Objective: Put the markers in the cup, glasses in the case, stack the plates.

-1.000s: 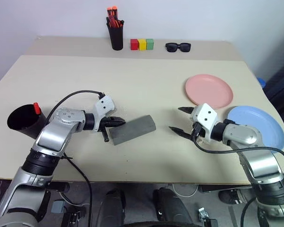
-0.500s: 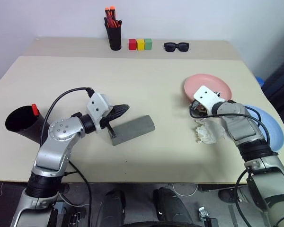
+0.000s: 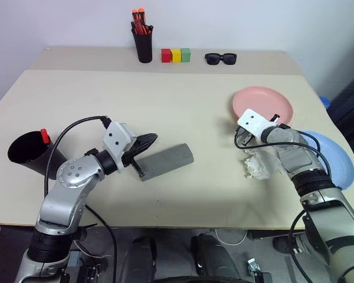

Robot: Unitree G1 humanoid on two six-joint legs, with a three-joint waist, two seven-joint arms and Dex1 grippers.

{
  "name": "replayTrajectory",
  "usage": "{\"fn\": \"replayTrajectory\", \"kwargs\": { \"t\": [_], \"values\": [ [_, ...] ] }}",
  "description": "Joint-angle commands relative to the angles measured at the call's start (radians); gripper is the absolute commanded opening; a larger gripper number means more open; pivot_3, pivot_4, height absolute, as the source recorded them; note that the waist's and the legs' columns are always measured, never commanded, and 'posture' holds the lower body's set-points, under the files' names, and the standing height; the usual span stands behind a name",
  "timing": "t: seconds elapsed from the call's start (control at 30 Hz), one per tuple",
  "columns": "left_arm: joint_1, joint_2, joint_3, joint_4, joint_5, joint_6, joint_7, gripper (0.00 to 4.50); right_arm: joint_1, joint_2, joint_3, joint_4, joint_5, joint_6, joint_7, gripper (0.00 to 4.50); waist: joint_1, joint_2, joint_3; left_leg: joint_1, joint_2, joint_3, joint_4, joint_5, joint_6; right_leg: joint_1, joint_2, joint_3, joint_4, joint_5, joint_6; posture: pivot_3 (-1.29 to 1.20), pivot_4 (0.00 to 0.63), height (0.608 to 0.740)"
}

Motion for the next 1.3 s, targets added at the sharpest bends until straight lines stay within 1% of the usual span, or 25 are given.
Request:
{"fn": "replayTrajectory", "kwargs": {
  "t": [0.03, 0.13, 0.2, 0.27, 0.33, 0.4, 0.47, 0.53, 0.6, 0.7, 0.83, 0.87, 0.9, 1.0, 1.1, 1.2, 1.3],
  "values": [
    [-0.015, -0.004, 0.026, 0.002, -0.015, -0.024, 0.008, 0.0, 0.021, -0.06, -0.053, -0.151, 0.003, -0.022, 0.016, 0.05, 0.0, 0.0, 0.0, 0.0, 0.0, 0.0, 0.0, 0.0, 0.0, 0.0, 0.0, 0.0, 0.0, 0.0, 0.0, 0.0, 0.15, 0.722],
    [-0.022, 0.001, 0.022, 0.028, -0.018, -0.043, -0.012, 0.0, 0.137, -0.161, -0.183, -0.356, 0.088, 0.055, 0.101, 0.05, 0.01, 0.0, 0.0, 0.0, 0.0, 0.0, 0.0, 0.0, 0.0, 0.0, 0.0, 0.0, 0.0, 0.0, 0.0, 0.0, 0.15, 0.722],
    [-0.033, 0.005, 0.006, 0.053, -0.024, -0.059, -0.044, 0.0, 0.308, -0.253, -0.331, -0.538, 0.19, 0.12, 0.218, 0.05, 0.027, 0.001, 0.0, -0.001, 0.0, -0.001, 0.0, 0.0, 0.0, 0.0, -0.001, -0.001, -0.001, 0.0, 0.0, 0.0, 0.15, 0.722],
    [-0.041, 0.006, -0.003, 0.073, -0.024, -0.073, -0.064, 0.0, 0.411, -0.298, -0.407, -0.638, 0.24, 0.167, 0.272, 0.05, 0.03, 0.001, 0.0, -0.002, -0.001, -0.001, -0.001, -0.001, 0.001, 0.001, -0.001, -0.002, -0.002, -0.001, 0.001, 0.0, 0.15, 0.722],
    [-0.053, 0.005, -0.014, 0.098, -0.021, -0.085, -0.08, 0.0, 0.506, -0.328, -0.472, -0.704, 0.265, 0.208, 0.305, 0.05, 0.022, 0.001, 0.0, -0.001, -0.001, -0.001, 0.0, -0.001, 0.001, 0.001, -0.001, -0.001, -0.001, 0.0, 0.001, 0.0, 0.15, 0.722],
    [-0.082, -0.001, -0.037, 0.136, -0.015, -0.101, -0.104, 0.0, 0.661, -0.342, -0.582, -0.786, 0.289, 0.249, 0.356, 0.05, 0.012, 0.001, 0.0, 0.001, 0.0, -0.001, 0.0, -0.001, 0.001, 0.002, 0.0, 0.0, -0.001, -0.001, 0.001, 0.0, 0.15, 0.722],
    [-0.115, -0.011, -0.058, 0.174, -0.008, -0.118, -0.123, 0.0, 0.781, -0.338, -0.649, -0.843, 0.298, 0.282, 0.383, 0.05, 0.009, 0.001, -0.001, 0.003, -0.001, -0.002, 0.0, -0.001, 0.001, 0.005, 0.0, -0.001, -0.001, -0.001, 0.001, 0.0, 0.15, 0.722],
    [-0.138, -0.02, -0.073, 0.203, -0.003, -0.134, -0.135, 0.0, 0.849, -0.337, -0.669, -0.868, 0.298, 0.295, 0.392, 0.05, 0.001, 0.002, -0.001, 0.004, -0.001, -0.002, 0.001, -0.001, 0.001, 0.006, 0.0, -0.001, -0.001, -0.001, 0.0, 0.0, 0.15, 0.722],
    [-0.151, -0.026, -0.08, 0.22, 0.001, -0.146, -0.142, 0.0, 0.876, -0.332, -0.674, -0.882, 0.313, 0.31, 0.399, 0.05, -0.008, 0.002, -0.001, 0.005, -0.001, -0.001, 0.001, -0.001, 0.001, 0.006, 0.0, 0.001, -0.001, -0.001, 0.0, 0.0, 0.15, 0.722],
    [-0.16, -0.029, -0.086, 0.23, 0.004, -0.152, -0.146, 0.0, 0.913, -0.329, -0.67, -0.881, 0.307, 0.327, 0.397, 0.98, -0.02, 0.002, -0.001, 0.006, -0.001, -0.001, 0.0, -0.001, 0.001, 0.006, 0.001, 0.002, -0.001, -0.001, 0.0, 0.0, 0.15, 0.722],
    [-0.139, -0.02, -0.08, 0.207, 0.0, -0.143, -0.15, 0.0, 0.906, -0.338, -0.674, -0.878, 0.306, 0.306, 0.389, 2.9, -0.021, 0.002, -0.001, 0.006, -0.001, -0.001, 0.0, -0.001, 0.001, 0.006, 0.001, 0.001, -0.001, -0.001, 0.001, 0.0, 0.15, 0.722],
    [-0.131, -0.018, -0.077, 0.199, -0.001, -0.139, -0.15, 0.0, 0.899, -0.338, -0.678, -0.885, 0.316, 0.298, 0.392, 3.5, -0.021, 0.002, -0.001, 0.006, -0.001, -0.001, 0.0, -0.001, 0.001, 0.006, 0.001, 0.001, -0.001, -0.001, 0.001, 0.0, 0.15, 0.722],
    [-0.126, -0.016, -0.076, 0.193, -0.002, -0.136, -0.15, 0.0, 0.89, -0.337, -0.682, -0.894, 0.329, 0.295, 0.397, 3.91, -0.021, 0.002, -0.001, 0.006, -0.001, -0.001, 0.0, -0.001, 0.001, 0.006, 0.001, 0.001, -0.001, -0.001, 0.001, 0.0, 0.15, 0.722],
    [-0.113, -0.013, -0.074, 0.179, -0.003, -0.129, -0.148, 0.0, 0.857, -0.324, -0.688, -0.947, 0.416, 0.336, 0.432, 3.91, -0.022, 0.002, -0.001, 0.006, -0.001, -0.001, 0.0, -0.001, 0.001, 0.006, 0.001, 0.001, -0.001, -0.001, 0.001, 0.0, 0.15, 0.722],
    [-0.11, -0.015, -0.076, 0.175, -0.002, -0.128, -0.147, 0.0, 0.843, -0.305, -0.631, -1.015, 0.469, 0.344, 0.448, 3.91, -0.02, 0.002, -0.001, 0.006, -0.001, -0.002, 0.0, -0.001, 0.001, 0.006, 0.001, 0.001, -0.001, -0.001, 0.001, 0.0, 0.15, 0.722],
    [-0.113, -0.018, -0.08, 0.172, 0.001, -0.124, -0.144, 0.0, 0.807, -0.269, -0.512, -1.023, 0.433, 0.328, 0.398, 3.91, -0.02, 0.0, -0.001, 0.006, -0.001, -0.002, 0.0, -0.001, 0.001, 0.007, 0.001, 0.001, -0.001, -0.001, 0.001, 0.0, 0.15, 0.722],
    [-0.108, -0.018, -0.079, 0.155, 0.0, -0.114, -0.136, 0.0, 0.766, -0.229, -0.393, -0.971, 0.356, 0.29, 0.333, 3.91, -0.019, 0.0, -0.001, 0.006, -0.001, -0.002, 0.0, -0.001, 0.001, 0.007, 0.0, 0.001, -0.001, -0.001, 0.0, 0.0, 0.15, 0.722]
  ]
}}
